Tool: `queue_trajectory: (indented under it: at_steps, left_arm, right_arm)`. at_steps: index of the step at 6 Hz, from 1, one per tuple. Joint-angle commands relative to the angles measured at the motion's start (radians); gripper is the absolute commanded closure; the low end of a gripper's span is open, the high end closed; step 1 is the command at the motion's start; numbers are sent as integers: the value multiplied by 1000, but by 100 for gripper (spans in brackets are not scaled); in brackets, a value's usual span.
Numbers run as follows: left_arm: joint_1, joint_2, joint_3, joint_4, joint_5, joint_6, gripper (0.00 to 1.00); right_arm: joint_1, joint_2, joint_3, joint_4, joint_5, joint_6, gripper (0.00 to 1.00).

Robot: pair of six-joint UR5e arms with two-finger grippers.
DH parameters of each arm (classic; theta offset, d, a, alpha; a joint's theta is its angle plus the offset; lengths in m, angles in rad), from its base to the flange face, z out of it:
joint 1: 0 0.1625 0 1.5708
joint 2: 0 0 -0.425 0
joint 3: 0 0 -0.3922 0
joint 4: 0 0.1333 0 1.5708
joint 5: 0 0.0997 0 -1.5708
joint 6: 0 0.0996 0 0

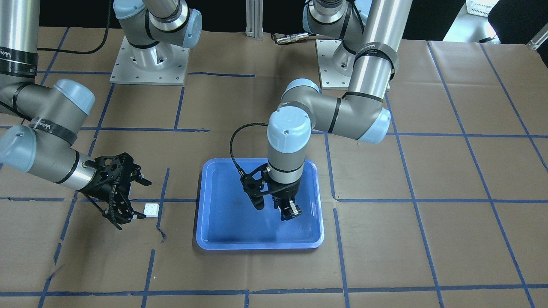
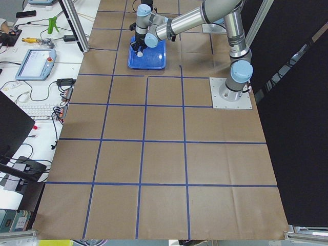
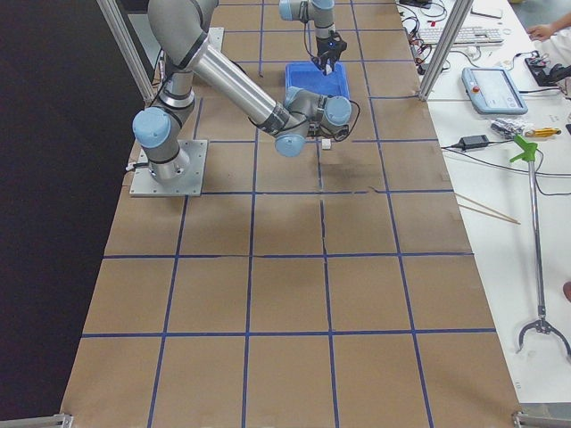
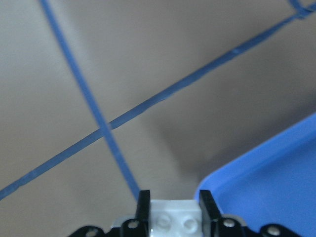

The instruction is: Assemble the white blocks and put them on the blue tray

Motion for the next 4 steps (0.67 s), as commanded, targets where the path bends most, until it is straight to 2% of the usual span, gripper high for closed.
queue_trajectory:
  at_steps: [1,2,4]
  left_arm:
    - [-37,-6,-35,0,-9,242,99]
    - [-37,-2,-40,-3,-70,254,99]
    - [-37,-18,-42,-9,-86,265,99]
  right_arm:
    - [0,26,0,-12,-4,-2,0]
    - [0,45,0,-44,-10,-2,0]
    - [0,55,0,-44,-14,-2,0]
